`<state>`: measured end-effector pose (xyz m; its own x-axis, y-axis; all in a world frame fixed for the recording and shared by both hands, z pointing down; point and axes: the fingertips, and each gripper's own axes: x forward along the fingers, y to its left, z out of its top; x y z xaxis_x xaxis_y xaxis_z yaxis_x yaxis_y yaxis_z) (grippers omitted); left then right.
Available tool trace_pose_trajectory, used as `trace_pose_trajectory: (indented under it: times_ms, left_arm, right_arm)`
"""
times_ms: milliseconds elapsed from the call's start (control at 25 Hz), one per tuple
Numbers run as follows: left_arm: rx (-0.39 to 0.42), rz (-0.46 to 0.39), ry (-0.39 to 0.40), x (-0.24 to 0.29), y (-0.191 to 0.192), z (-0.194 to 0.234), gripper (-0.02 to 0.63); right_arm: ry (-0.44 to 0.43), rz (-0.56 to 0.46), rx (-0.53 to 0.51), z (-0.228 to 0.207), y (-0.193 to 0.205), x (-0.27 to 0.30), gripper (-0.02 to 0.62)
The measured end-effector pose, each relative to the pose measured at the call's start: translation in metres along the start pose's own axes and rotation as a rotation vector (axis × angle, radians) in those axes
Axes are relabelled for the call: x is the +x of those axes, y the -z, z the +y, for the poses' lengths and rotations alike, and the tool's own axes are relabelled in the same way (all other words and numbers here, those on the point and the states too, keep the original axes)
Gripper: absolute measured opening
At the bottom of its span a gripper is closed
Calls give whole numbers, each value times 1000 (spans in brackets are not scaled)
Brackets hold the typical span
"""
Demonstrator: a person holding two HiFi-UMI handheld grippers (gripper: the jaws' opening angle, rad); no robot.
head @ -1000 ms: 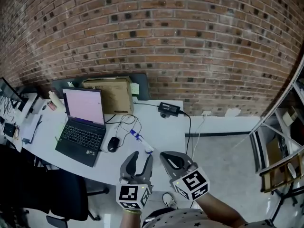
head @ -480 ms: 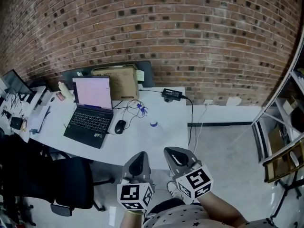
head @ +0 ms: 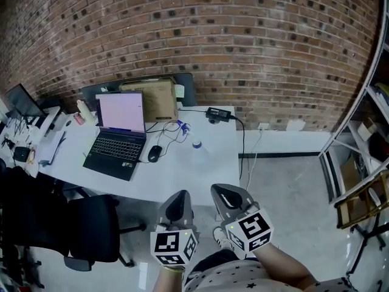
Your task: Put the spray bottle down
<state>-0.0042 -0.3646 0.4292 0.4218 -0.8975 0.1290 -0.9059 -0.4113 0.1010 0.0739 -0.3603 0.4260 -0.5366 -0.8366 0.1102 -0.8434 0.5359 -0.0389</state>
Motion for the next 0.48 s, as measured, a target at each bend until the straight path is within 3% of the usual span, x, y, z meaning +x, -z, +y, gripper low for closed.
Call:
trace_pose_trajectory:
  times_ms: [480]
  left_arm:
    - [14, -6, 23, -1, -2, -18, 8]
  right_arm:
    - [6, -25, -22, 0, -9, -16, -3]
